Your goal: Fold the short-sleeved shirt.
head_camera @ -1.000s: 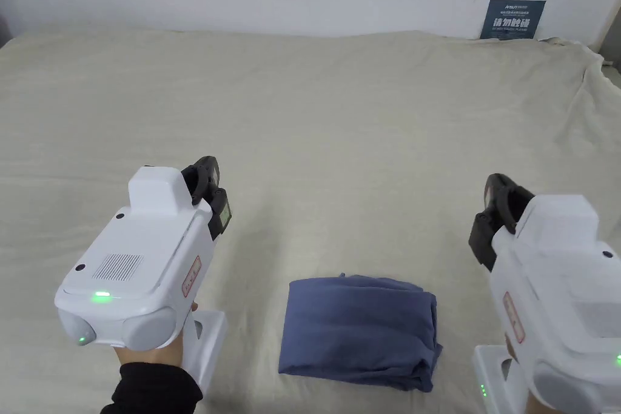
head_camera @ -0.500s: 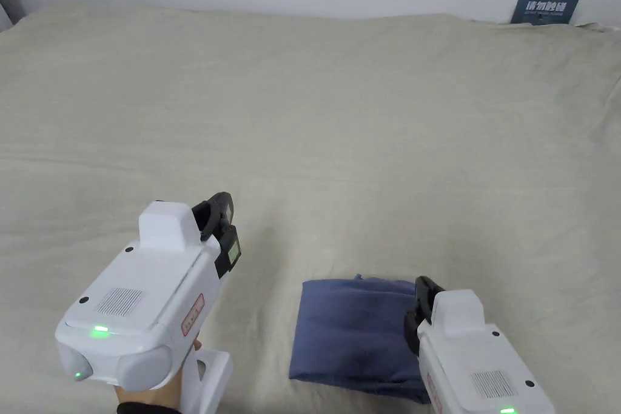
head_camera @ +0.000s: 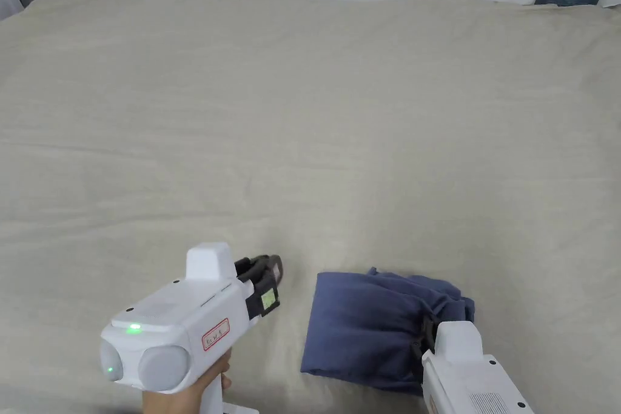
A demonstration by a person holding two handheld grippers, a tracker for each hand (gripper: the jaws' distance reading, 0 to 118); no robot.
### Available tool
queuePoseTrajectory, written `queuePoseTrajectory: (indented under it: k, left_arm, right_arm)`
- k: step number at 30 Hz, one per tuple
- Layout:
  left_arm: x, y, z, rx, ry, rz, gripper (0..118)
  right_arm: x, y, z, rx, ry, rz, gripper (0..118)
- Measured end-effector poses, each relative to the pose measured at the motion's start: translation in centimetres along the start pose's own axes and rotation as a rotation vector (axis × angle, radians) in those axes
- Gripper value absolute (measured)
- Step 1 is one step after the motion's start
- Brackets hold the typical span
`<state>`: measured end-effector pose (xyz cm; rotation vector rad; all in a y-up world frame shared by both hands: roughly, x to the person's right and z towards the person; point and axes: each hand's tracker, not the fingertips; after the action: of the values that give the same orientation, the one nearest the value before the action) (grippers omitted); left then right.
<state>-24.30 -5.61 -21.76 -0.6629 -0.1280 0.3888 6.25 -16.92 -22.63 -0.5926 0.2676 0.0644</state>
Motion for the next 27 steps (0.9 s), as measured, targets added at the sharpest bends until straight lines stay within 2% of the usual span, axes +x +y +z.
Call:
queuePoseTrajectory:
  k: [1,2,4,5,16,18,27]
  left_arm:
    - [-0.2,-0.3,-0.7,-0.044,-0.008,0.032,44]
    - [-0.3,-0.6,-1.4,-0.077,-0.009,0.058,69]
    - [-0.6,-1.2,-2.7,-0.140,-0.018,0.102,96]
    - [-0.8,-1.5,-3.3,-0.176,-0.044,0.116,103]
    - [-3.0,-1.4,-9.0,-0.446,-0.196,0.119,100]
    - [-2.8,-1.3,-9.8,-0.472,-0.226,0.083,97]
    - [0.2,-1.3,-11.4,-0.536,-0.253,-0.201,97]
  right_arm:
    - [0.0,0.0,0.0,-0.002,0.001,0.002,0]
    - [0.1,0.1,0.0,-0.005,0.003,0.000,0]
    - [0.2,0.3,-0.1,-0.013,0.007,-0.009,0]
    - [0.2,0.2,-0.1,-0.014,0.008,-0.011,0]
    - [0.6,0.6,-0.1,-0.029,0.026,-0.029,0]
    - [0.6,0.5,-0.1,-0.030,0.026,-0.031,0]
    - [0.8,0.4,-0.1,-0.026,0.031,-0.045,0]
